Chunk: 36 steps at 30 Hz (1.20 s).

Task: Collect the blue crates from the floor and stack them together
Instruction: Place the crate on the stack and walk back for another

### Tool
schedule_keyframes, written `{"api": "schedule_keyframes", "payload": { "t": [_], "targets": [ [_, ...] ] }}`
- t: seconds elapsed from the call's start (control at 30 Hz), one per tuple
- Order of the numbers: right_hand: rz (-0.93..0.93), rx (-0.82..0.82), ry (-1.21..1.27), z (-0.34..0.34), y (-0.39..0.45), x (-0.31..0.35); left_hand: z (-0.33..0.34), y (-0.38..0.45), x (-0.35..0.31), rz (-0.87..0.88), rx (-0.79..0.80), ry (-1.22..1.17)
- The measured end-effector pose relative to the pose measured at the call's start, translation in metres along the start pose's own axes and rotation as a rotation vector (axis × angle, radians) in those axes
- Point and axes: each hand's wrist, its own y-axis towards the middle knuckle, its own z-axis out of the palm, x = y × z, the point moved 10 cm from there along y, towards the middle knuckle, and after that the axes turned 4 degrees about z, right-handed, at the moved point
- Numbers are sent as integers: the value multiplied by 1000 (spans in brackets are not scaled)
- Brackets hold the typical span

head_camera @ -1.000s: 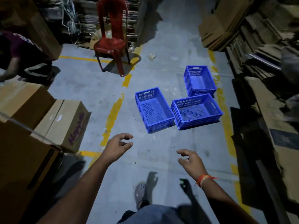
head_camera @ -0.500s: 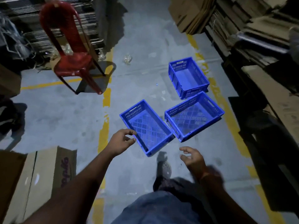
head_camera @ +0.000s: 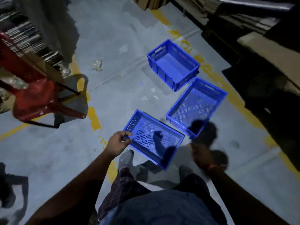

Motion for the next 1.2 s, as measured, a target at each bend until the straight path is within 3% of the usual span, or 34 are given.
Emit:
{"api": "schedule_keyframes", "payload": {
  "t": [0.13,0.3,0.47,0.63,0.93,1.03,1.2],
  "targets": [
    [166,-124,86,35,-6,22,-27,65,45,34,127,61],
    [411,-249,406,108,-20,14,-51,140,95,133,217,185],
    [547,-236,468,180,4,-16,-37,209,157,231,166,252],
    [538,-304,380,215,80,-77,13,289,250,280,148,421],
    [516,-335,351,281,185,-184,99,386,405,96,158,473],
    [501,-317,394,299,197,-207,114,406,423,161,205,410],
    [496,-309,547,313,216,-226,117,416,394,191,236,269]
  ]
}}
